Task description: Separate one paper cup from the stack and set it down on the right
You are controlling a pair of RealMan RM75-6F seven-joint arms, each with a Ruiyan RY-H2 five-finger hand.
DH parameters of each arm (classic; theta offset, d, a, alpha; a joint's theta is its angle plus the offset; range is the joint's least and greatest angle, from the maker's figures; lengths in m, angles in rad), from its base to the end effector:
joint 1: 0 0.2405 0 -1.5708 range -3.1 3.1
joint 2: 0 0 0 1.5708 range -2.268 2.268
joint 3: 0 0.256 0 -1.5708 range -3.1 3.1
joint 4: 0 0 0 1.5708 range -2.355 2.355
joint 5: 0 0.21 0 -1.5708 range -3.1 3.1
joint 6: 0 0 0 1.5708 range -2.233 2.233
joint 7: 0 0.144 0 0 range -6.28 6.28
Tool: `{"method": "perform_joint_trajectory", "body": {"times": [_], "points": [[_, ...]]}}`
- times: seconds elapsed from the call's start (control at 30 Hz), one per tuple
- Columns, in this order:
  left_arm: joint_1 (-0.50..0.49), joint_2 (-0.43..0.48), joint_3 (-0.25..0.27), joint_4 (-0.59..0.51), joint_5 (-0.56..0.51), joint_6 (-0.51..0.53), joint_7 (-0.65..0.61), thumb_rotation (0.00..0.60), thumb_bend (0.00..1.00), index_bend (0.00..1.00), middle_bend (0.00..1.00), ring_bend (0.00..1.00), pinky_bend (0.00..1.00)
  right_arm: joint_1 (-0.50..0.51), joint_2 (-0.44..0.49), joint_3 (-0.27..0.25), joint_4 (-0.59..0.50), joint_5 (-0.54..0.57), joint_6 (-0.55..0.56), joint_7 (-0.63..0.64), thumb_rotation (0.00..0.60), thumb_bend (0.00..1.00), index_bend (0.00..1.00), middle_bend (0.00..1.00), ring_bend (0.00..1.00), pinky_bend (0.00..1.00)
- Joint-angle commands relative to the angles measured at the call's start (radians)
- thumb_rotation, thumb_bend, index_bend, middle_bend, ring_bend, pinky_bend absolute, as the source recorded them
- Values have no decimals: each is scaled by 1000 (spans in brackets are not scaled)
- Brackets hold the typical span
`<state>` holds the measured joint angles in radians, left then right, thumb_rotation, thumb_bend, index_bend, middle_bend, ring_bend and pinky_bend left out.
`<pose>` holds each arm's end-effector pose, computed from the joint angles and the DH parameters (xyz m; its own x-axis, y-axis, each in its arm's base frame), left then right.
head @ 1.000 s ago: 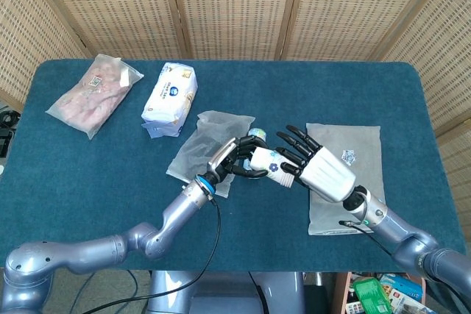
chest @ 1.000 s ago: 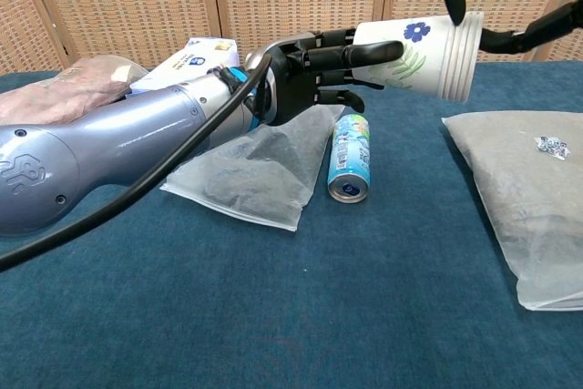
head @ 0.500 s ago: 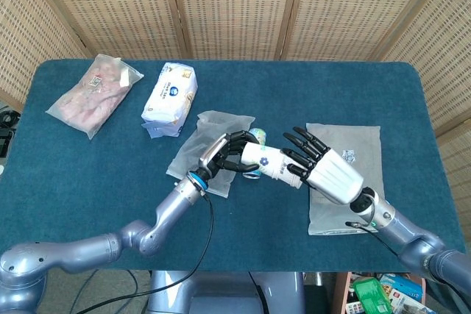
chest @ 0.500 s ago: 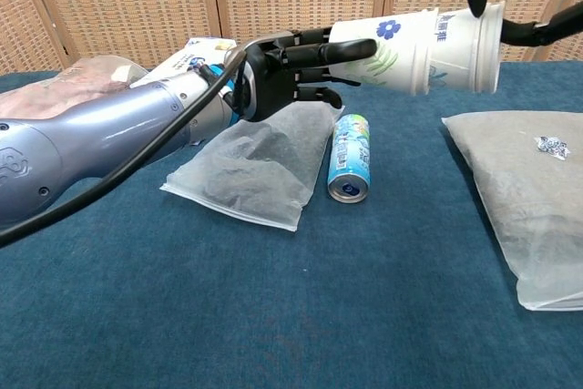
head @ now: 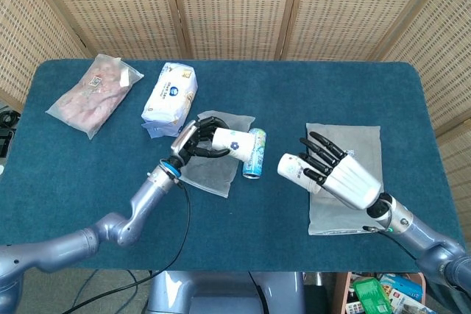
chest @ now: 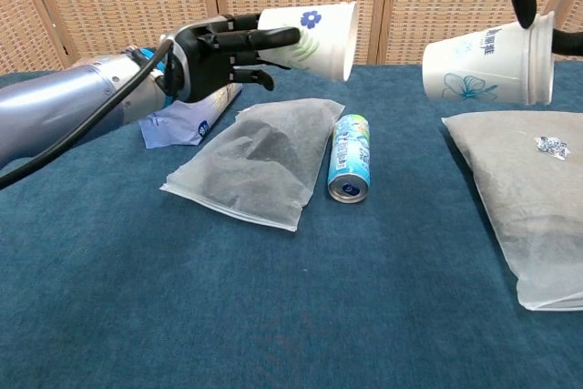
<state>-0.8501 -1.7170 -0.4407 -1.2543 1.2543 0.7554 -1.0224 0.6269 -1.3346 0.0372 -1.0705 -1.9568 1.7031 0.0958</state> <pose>-0.0723 0.3981 -0.0349 -0.6993 0.5201 0.4904 0.5987 0.0513 0.7994 -0.1905 -0.3101 0.1277 0.3827 0.4257 0.8200 -0.3805 -0.7361 0.5597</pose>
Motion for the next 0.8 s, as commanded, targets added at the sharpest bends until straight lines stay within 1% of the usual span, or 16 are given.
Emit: {"method": "perform_joint_trajectory", "body": {"times": [0.03,0.1,0.17,0.23,0.33,0.43,0.5,0.6,0.73,0.8], "points": [[29,69,32,14,57,40,47,600,107,508,500,464,588,-5,12,-9,6,2,-10,-3,600,598,675,441,166,199],[49,132,65,21,111,78,113,600,108,509,500,464,588,-3,30,-22,4,-1,-38,-15,600,597,675,440,166,199],[59,173,86,22,141,93,157,600,108,509,500,464,588,3,44,-32,2,-12,-61,-34,600,598,675,440,168,199],[80,245,122,23,183,117,245,600,109,509,500,464,588,18,68,-47,-14,-36,-95,-69,600,598,675,440,170,199],[110,336,163,2,204,133,356,600,109,510,501,464,588,46,105,-66,-58,-67,-158,-120,600,598,675,438,170,199],[130,403,196,-22,210,132,443,600,109,511,502,464,588,74,134,-82,-106,-93,-227,-170,600,598,675,435,171,207],[140,427,213,-23,213,134,493,600,110,511,501,464,588,89,146,-92,-126,-110,-264,-197,600,598,675,434,170,223],[164,464,249,-27,202,128,597,600,111,511,501,464,588,124,169,-112,-176,-144,-354,-263,600,598,675,433,171,233],[187,462,284,-8,177,124,691,600,113,512,502,464,588,159,183,-134,-230,-173,-466,-342,600,598,675,430,171,233],[194,453,293,2,169,127,713,600,115,514,502,464,588,166,186,-139,-247,-174,-499,-364,600,598,675,429,172,233]]}}
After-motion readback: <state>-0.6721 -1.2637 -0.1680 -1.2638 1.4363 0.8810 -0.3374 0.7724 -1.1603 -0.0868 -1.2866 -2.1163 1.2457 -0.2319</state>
